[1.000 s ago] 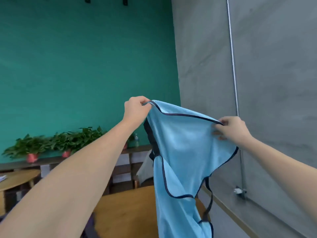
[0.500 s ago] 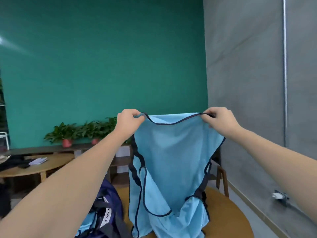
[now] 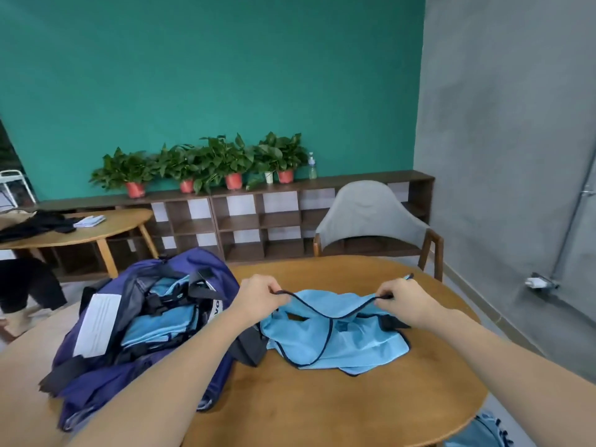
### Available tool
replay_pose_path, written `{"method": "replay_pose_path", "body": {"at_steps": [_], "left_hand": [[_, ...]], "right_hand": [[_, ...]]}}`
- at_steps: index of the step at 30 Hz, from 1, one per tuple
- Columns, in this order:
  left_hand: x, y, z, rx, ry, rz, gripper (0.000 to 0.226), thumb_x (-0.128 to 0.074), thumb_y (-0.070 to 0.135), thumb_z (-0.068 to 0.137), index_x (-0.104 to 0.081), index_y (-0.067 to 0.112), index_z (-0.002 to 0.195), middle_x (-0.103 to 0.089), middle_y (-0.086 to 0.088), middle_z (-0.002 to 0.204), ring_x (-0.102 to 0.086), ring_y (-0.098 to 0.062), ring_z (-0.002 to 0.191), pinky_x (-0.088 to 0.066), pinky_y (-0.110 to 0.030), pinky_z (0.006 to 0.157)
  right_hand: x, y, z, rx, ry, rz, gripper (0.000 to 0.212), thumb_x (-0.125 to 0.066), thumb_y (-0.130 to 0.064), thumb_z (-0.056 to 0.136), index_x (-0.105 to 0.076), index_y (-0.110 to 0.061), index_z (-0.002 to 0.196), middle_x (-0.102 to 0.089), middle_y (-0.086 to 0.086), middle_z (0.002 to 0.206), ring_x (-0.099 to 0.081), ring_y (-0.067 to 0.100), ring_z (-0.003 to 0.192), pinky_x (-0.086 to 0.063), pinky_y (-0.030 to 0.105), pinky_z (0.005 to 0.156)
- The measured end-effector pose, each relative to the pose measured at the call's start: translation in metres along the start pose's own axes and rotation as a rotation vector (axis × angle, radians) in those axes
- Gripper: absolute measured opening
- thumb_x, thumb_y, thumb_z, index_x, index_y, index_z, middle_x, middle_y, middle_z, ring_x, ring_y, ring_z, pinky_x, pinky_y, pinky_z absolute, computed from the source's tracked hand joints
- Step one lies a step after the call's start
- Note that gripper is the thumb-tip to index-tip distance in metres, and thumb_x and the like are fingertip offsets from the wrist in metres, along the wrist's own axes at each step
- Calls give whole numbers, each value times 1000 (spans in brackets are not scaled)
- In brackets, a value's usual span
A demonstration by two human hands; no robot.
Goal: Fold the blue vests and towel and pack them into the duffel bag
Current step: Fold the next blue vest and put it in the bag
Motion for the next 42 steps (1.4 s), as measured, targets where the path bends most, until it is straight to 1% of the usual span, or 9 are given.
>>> {"method": "replay_pose_path", "body": {"at_steps": [8,10,12,14,18,21,25,31,42], "left_hand": [[14,19,43,-119,204,5,34,-68,29,95,-61,22,63,-57,7,61,-52,-11,63,-34,-30,67],[7,16,51,-110,169,-13,14,-64,26,98,-76,20,93,-74,-2,100,-65,-18,99,-43,-31,87],[-18,8,50,-99,-5,89,39,-62,28,100,-60,22,139,-47,-11,153,-37,-25,146,-29,-33,116],[-47,-2,37,-129,-124,145,53,-62,26,100,-46,25,151,-27,-10,164,-24,-25,152,-22,-31,119],[-85,-11,3,-262,-138,85,36,-61,20,99,-63,24,135,-52,1,148,-54,-14,129,-34,-16,109],[-89,-44,-10,-252,-83,106,40,-53,32,103,-55,23,142,-52,3,148,-41,-12,140,-30,-26,118],[-81,-112,-20,-32,-106,152,83,-30,73,89,-32,25,157,-23,-2,165,-10,-15,155,-11,-31,125],[-45,-140,-28,-94,79,99,86,-23,81,89,-35,27,155,-24,3,165,-13,-11,153,-13,-31,125],[-75,-81,-53,-446,11,291,48,-58,63,91,-70,25,116,-62,13,123,-48,-7,122,-34,-32,111]], "right_hand": [[19,21,38,-59,208,-15,30,-50,-27,104,-72,-7,104,-73,14,103,-65,27,90,-54,44,84],[18,17,41,-60,235,21,34,-51,-24,104,-62,-8,131,-61,14,135,-59,31,120,-49,42,102],[-2,13,41,-59,117,-50,56,-54,-28,103,-36,-18,155,-30,8,163,-32,29,148,-35,40,117],[-22,1,36,-12,55,-203,61,-51,-28,103,-26,-23,159,-19,2,166,-21,28,151,-29,40,119],[-65,-47,28,345,58,-332,50,-51,-16,99,-46,-26,148,-43,-4,151,-35,23,138,-33,36,114],[-104,-66,28,504,-115,-320,39,-57,-15,98,-61,-27,135,-47,-4,146,-30,21,139,-32,37,112],[-114,-71,31,486,-170,-216,14,-62,-32,97,-72,-27,105,-61,-10,118,-40,15,125,-37,37,105],[-86,-86,25,335,-128,38,19,-56,-33,103,-68,-19,100,-69,-7,99,-57,2,80,-46,25,74],[-142,-122,19,442,-237,-149,33,-66,-28,96,-65,-28,129,-51,-8,137,-40,16,130,-34,33,108]]}}
Point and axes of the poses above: each hand's wrist, its own z-axis towards the middle knuckle, its own x-axis out of the back of the hand, y = z × x, the point moved 7 cm from there along z, towards the middle knuckle
